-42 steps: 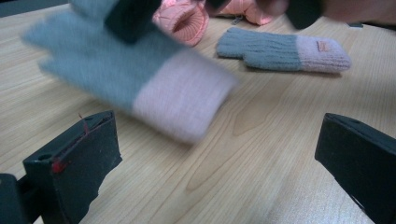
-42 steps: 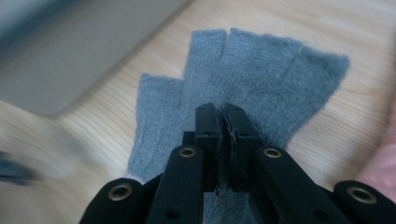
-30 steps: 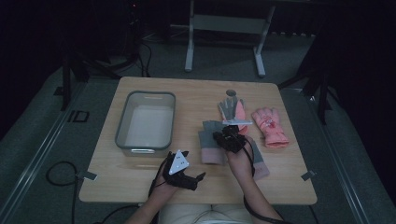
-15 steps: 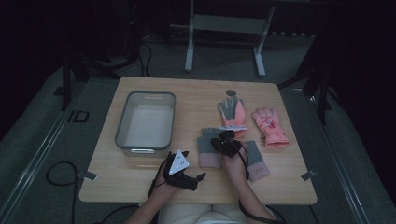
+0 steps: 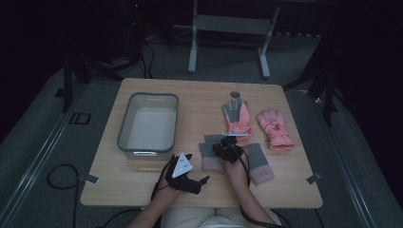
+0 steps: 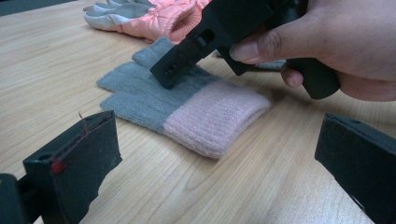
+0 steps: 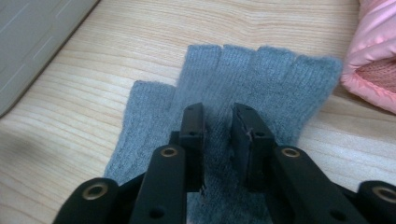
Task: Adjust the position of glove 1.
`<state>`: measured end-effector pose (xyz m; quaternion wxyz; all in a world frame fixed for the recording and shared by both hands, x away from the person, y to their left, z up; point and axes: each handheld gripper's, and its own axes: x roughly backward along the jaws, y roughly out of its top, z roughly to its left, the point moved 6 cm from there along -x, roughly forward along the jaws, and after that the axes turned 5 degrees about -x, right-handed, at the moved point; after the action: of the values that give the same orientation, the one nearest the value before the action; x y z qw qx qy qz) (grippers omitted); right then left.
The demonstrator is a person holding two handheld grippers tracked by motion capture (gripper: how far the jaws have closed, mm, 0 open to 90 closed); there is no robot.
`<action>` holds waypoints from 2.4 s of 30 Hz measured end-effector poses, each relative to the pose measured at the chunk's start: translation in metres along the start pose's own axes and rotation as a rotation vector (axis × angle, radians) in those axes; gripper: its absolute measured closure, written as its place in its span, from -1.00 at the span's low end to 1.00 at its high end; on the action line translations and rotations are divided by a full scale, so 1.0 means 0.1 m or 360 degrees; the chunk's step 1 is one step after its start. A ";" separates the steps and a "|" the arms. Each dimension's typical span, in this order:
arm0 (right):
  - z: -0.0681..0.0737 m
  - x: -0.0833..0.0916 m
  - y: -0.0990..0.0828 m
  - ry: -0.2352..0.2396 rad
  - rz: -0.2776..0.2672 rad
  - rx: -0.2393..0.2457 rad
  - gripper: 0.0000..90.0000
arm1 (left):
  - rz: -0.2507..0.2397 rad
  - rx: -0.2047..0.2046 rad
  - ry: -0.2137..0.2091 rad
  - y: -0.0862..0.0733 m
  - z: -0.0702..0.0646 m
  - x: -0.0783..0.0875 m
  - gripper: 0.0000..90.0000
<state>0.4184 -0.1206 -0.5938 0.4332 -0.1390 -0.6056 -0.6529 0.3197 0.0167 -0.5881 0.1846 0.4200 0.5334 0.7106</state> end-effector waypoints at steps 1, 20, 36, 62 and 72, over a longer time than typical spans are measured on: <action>0.00 0.02 0.01 0.0004 -0.0001 0.0000 0.55 | 0.0000 -0.0001 0.0001 0.00 0.00 0.00 -1.00; -0.65 0.96 0.27 0.0194 -0.0101 0.0551 0.38 | 0.0000 -0.0006 0.0004 0.00 0.00 0.00 -1.00; -1.25 0.87 -0.22 0.0232 0.0155 0.0692 0.29 | -0.0001 0.0001 0.0012 0.00 0.00 0.00 -1.00; -0.99 1.03 -0.09 0.0023 0.0056 0.0361 0.89 | 0.0004 -0.0006 0.0027 0.00 0.00 0.00 -1.00; -1.12 0.89 -0.26 -0.0084 0.0038 0.0187 0.88 | -0.0001 -0.0010 0.0031 0.00 -0.01 0.00 -1.00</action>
<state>0.3858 -0.2613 -0.5739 0.4324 -0.1377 -0.6523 -0.6071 0.3192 0.0162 -0.5881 0.1809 0.4123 0.5330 0.7164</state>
